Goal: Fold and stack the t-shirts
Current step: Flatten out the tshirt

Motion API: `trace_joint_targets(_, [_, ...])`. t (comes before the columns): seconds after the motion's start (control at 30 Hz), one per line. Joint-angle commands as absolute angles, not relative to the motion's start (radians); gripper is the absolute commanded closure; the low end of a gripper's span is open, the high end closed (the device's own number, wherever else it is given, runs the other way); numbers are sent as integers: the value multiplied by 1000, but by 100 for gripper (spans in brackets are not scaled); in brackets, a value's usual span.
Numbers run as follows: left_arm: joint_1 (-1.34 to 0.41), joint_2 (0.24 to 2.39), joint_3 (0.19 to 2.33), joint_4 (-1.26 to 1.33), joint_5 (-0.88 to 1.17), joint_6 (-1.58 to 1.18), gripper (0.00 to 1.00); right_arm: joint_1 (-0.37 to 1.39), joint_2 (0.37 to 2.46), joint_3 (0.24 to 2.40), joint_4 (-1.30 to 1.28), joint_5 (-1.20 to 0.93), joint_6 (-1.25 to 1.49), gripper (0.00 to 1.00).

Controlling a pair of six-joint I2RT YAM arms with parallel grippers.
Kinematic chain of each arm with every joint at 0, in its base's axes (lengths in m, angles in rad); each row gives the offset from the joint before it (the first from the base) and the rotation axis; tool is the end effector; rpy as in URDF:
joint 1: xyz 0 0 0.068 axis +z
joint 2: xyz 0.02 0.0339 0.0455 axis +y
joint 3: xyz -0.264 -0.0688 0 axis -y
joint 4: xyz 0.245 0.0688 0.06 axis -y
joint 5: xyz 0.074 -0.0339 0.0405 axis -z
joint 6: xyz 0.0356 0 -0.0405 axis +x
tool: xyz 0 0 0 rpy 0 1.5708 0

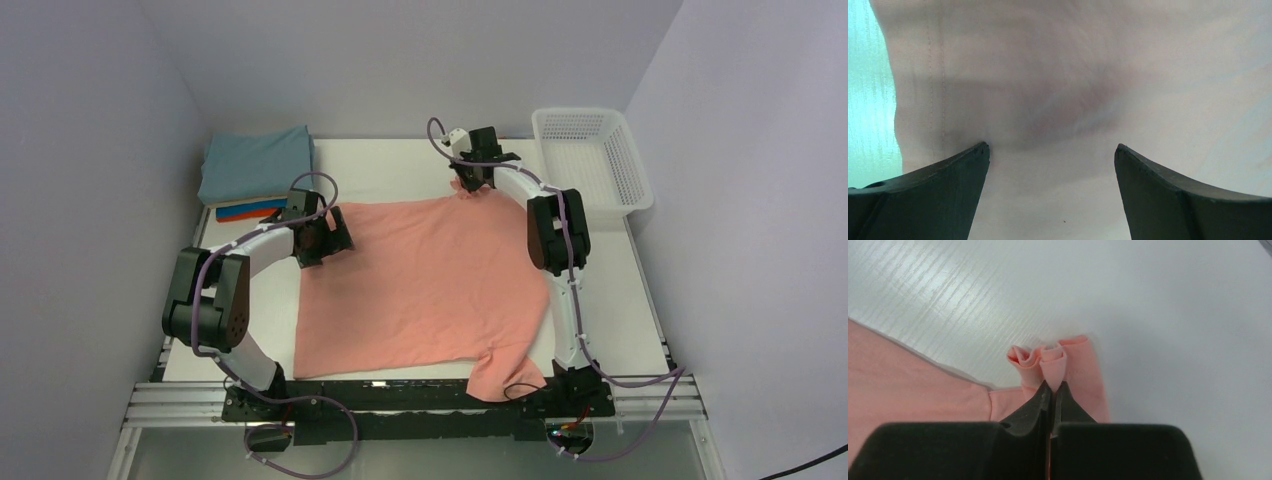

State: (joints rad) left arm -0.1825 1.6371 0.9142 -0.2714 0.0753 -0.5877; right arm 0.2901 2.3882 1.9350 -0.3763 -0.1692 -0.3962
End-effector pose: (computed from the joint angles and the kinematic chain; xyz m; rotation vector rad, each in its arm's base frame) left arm 0.3148 -0.0608 0.1680 -0.4964 2.5614 -0.3817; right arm 0.5088 0.1581 0.1603 -0.8779 2.2232 0.1531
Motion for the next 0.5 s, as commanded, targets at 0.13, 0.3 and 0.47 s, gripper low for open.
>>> trace_joint_targets(0.13, [-164,1661,912,-334,24,-576,1,321,1995,1558,-42,-15,-353,100])
trace_joint_targets(0.3, [-163,1657,914,-334,19,-577,1,385,1899,1406,26,272,-283,100])
trace_joint_targets(0.47, [-160,1660,928,-342,10,-576,1,411,2003,1486,103,443,-195,100])
